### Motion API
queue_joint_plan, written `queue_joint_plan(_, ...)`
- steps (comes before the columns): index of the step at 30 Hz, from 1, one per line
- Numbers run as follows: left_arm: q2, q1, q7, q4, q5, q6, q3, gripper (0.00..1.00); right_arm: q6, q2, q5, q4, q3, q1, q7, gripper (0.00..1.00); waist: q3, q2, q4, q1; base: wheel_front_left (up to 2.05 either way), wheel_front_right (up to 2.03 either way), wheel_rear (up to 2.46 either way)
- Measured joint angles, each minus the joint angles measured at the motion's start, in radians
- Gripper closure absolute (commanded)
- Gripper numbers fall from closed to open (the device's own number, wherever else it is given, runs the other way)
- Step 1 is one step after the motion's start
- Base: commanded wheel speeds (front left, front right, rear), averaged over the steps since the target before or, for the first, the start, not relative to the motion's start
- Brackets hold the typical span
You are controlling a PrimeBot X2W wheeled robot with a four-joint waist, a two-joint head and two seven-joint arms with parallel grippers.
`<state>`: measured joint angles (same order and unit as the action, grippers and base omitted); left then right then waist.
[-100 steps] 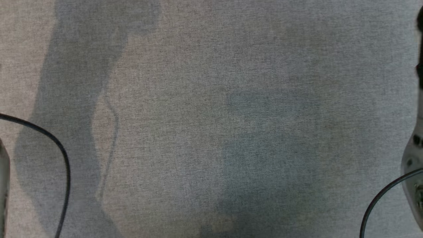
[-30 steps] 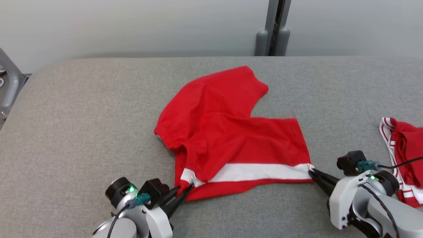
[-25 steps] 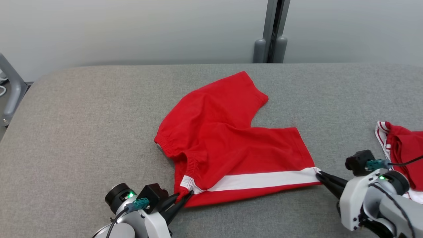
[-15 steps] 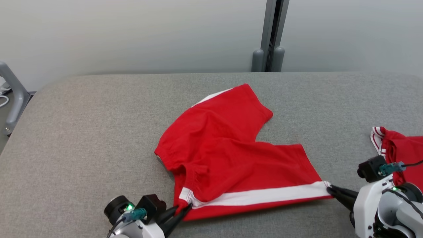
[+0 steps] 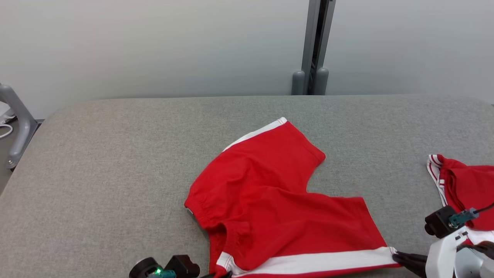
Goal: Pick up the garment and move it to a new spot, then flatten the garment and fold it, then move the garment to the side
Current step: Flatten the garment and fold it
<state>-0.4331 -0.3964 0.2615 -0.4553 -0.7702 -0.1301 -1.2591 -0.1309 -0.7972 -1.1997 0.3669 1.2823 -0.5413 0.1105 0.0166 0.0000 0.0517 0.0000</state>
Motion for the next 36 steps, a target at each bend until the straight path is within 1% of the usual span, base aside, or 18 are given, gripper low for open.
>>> queue_joint_plan(6, -0.001, 0.027, 0.0, 0.006, -0.033, 0.0, -0.019, 1.0, 0.0, -0.042, -0.029, -0.036, 0.0, 0.034, 0.083, 1.0, 0.008, 0.0, 0.0, 0.0, 0.0, 0.0, 0.0)
queue_joint_plan(9, 0.003, 0.051, -0.04, 0.034, -0.032, 0.0, -0.02, 1.0, 0.0, -0.054, -0.036, -0.051, 0.0, 0.037, 0.097, 1.0, 0.008, 0.0, 0.0, 0.0, 0.0, 0.0, 0.0)
queue_joint_plan(12, -0.001, 0.058, -0.046, 0.062, -0.045, 0.0, -0.02, 1.0, 0.0, -0.06, -0.042, -0.059, 0.0, 0.034, 0.09, 1.0, 0.005, 0.0, -0.001, 0.0, 0.0, 0.0, 0.0)
queue_joint_plan(17, -0.013, 0.032, -0.028, 0.092, -0.101, 0.0, -0.02, 1.0, 0.0, -0.061, -0.058, -0.078, -0.005, 0.003, 0.035, 1.0, -0.008, 0.0, 0.007, 0.0, 0.0, 0.0, 0.0)
queue_joint_plan(23, -0.038, -0.005, -0.017, 0.179, -0.242, 0.0, -0.02, 1.0, 0.0, -0.077, -0.067, -0.096, -0.014, -0.056, 0.0, 1.0, -0.029, 0.0, 0.026, 0.0, 0.0, 0.0, 0.0)
queue_joint_plan(30, -0.092, -0.043, -0.131, 0.316, -0.448, 0.0, -0.021, 1.0, 0.0, -0.078, -0.068, -0.088, -0.016, -0.129, -0.026, 1.0, -0.046, 0.0, 0.05, 0.0, 0.0, 0.0, 0.0)
queue_joint_plan(33, -0.113, -0.075, -0.147, 0.351, -0.544, 0.0, -0.021, 1.0, 0.0, -0.067, -0.068, -0.077, -0.016, -0.16, -0.039, 1.0, -0.056, 0.0, 0.061, 0.0, 0.0, 0.0, 0.0)
queue_joint_plan(36, -0.127, -0.105, -0.139, 0.372, -0.637, 0.0, -0.018, 1.0, 0.0, -0.059, -0.067, -0.064, -0.015, -0.193, -0.054, 1.0, -0.069, 0.0, 0.071, 0.0, 0.0, 0.0, 0.0)
